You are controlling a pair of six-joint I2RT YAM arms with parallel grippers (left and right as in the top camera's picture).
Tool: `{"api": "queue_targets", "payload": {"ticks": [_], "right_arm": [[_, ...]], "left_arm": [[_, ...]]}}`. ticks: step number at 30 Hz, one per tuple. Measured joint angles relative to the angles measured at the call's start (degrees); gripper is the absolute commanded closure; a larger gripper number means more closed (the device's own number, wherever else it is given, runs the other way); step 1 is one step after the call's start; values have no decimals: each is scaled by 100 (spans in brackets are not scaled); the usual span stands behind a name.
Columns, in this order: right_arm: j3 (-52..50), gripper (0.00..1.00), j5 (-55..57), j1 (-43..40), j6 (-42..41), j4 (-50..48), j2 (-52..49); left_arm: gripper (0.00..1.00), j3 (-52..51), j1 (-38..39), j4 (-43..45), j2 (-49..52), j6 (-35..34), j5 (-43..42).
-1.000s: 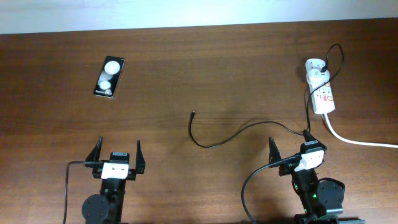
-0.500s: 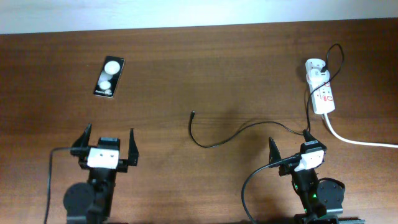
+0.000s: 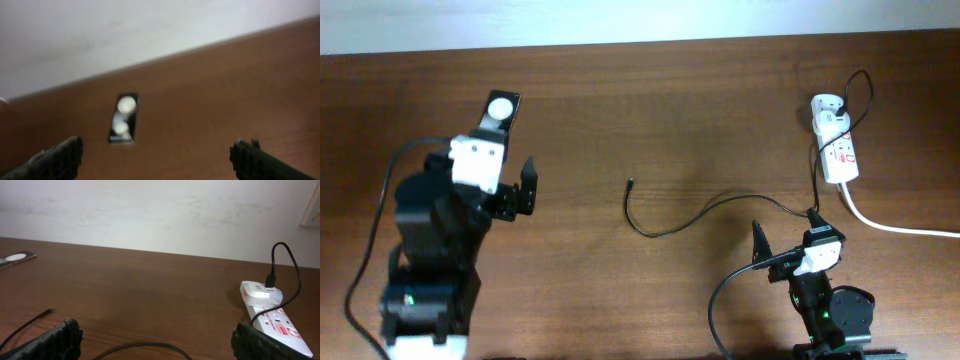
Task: Plug charger to phone and switch on socket
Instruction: 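Reach the left gripper forward over the black phone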
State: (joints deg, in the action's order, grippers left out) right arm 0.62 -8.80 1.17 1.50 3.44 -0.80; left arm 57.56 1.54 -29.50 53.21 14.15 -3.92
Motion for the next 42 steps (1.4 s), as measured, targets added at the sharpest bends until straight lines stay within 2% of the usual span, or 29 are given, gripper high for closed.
{"api": "queue_targets", "payload": {"ticks": [9,13,15,19,26,31,34,39,42], "right_arm": [[0,1,0,0,2,-2,2],[0,1,0,0,2,-2,0],[0,1,0,0,0,-2,0],[0,1,0,0,2,0,0],[0,1,0,0,0,-2,0],[0,1,0,0,-2,-2,2],[0,1,0,0,0,-2,0],[0,1,0,0,0,-2,2],[0,1,0,0,-2,-2,2]], "left_arm": [[1,2378,0,-1941,2238,2,-299],[1,3587,0,-3088,3200,0,-337],[1,3746,0,-3412,3460,2,-404],[1,3759,0,-3720,3652,0,-570],[1,3759,0,-3633,3654,-2,-614],[1,3803,-35,-3407,3762,-505,-107],[1,4168,-232,-3491,4218,-629,9],[1,5796,-398,-3884,5449,-669,83],[1,6199,-481,-3858,5914,-664,94]]}}
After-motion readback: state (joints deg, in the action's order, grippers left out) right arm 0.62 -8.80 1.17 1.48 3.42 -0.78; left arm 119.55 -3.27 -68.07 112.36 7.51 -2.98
